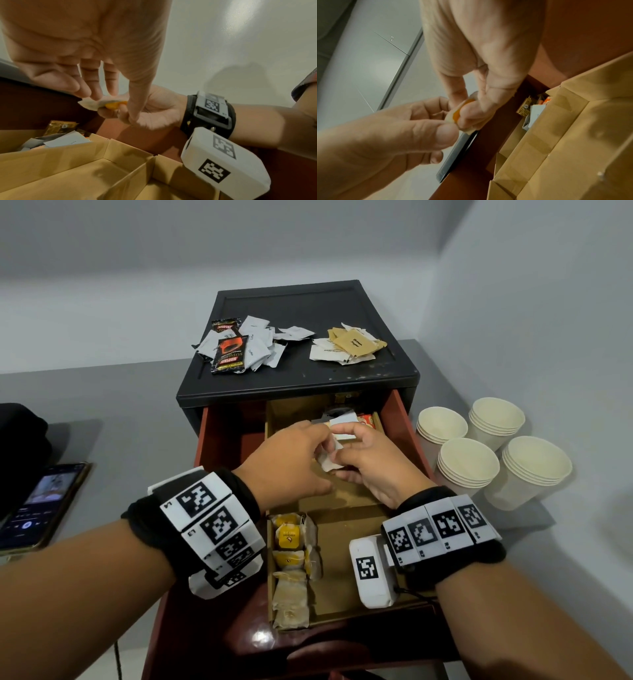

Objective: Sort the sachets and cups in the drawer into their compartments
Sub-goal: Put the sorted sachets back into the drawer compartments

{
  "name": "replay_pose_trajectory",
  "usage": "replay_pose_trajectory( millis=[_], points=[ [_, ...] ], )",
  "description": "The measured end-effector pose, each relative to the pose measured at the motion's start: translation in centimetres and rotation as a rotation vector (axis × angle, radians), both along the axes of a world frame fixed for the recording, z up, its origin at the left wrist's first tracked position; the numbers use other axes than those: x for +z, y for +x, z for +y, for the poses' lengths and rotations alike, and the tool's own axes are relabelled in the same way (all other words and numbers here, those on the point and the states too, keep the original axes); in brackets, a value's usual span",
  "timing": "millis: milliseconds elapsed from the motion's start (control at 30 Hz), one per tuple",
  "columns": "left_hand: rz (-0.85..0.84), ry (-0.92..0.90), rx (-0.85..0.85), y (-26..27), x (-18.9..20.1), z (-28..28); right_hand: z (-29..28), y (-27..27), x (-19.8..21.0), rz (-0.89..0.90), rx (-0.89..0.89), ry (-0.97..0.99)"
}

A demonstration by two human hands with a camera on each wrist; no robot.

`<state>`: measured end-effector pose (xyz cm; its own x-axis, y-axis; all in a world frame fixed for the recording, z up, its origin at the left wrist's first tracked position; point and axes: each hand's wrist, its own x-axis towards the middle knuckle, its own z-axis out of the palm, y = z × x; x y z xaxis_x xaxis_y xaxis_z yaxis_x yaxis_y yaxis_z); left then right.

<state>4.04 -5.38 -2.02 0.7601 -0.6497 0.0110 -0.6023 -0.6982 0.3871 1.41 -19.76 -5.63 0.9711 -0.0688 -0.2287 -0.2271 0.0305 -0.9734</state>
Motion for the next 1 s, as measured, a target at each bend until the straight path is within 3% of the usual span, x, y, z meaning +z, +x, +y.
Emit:
replay_pose_trajectory(
  millis=[300, 467, 533, 600, 667, 767, 1000],
  points=[
    [-0.083, -0.106, 0.009, 0.4, 0.6, 0.1, -0.1, 0.1, 0.5, 0.105, -0.092, 0.008],
    [0.09, -0.107, -0.231, -0.6, 1.5, 0.4, -0.3, 0.6, 0.2, 0.097, -0.167, -0.065],
    [0.144, 0.002, -0.361, -1.3, 1.3, 0.4, -0.5, 0.8, -0.1, 0.103, -0.095, -0.242],
    [0.23, 0.16, -0.472, -2.1, 0.6, 0.3, -0.3, 0.8, -0.6, 0.146, 0.098, -0.667],
    [0.304, 0.308, -0.553, -2.9, -0.2, 0.1, 0.3, 0.4, -0.8, 0.208, 0.307, -0.966],
    [0.269, 0.481, -0.606, -3.7, -1.2, -0.5, 0.8, -0.3, -0.9, 0.259, 0.496, -1.021],
    [0.287, 0.608, -0.59, -3.8, -2.9, -0.8, 0.6, -0.5, -0.9, 0.256, 0.516, -1.032]
  ],
)
